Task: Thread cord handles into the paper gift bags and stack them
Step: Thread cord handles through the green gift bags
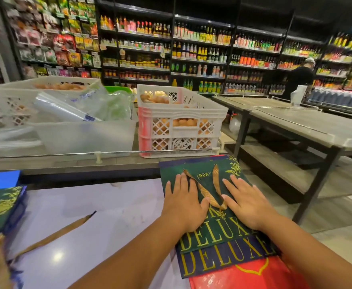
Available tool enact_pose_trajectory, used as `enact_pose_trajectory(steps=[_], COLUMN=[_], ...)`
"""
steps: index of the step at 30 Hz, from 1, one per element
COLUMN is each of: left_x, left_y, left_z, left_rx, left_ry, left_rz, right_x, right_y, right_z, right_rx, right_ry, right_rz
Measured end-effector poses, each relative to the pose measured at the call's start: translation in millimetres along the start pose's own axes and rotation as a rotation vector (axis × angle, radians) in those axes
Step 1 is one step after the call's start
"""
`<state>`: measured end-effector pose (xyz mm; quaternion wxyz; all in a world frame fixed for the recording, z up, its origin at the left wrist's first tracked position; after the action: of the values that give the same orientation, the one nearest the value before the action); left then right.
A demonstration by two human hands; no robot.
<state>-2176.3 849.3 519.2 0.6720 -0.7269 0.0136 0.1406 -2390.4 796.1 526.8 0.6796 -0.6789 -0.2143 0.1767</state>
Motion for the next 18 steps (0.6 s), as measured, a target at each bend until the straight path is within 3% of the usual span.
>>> enact_pose_trajectory(steps=[5,10,15,18], left_x=[9,54,152,234], left_y=[-16,-56,-88,-106], left_z=[3,32,98,138], left_rx=[0.052,0.062,-0.140,-0.303], left_ry=[0.046,0.169,0.076,-0.031], left_rz=[0.007,0.000,0.149,0.222], right_x=[21,68,165,244], right_y=[-20,-47,-52,-40], right_z=[7,23,18,15], right_rx=[0.035,-0.235,-0.452,-0.465], right_ry=[0.074,-0.016,-0.188,-0.371], right_rz=[0.112,0.261,0.117,-0.163])
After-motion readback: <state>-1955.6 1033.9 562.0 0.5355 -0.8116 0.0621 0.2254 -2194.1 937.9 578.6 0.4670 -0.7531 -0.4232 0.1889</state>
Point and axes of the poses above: each hand's wrist, its own z-axis away from the middle knuckle, its own y-axis out of the palm, x = y × z, the point moved 1 cm from there along -z, towards the middle knuckle, and after that the axes turned 13 degrees about -y, right-handed, at the moved point
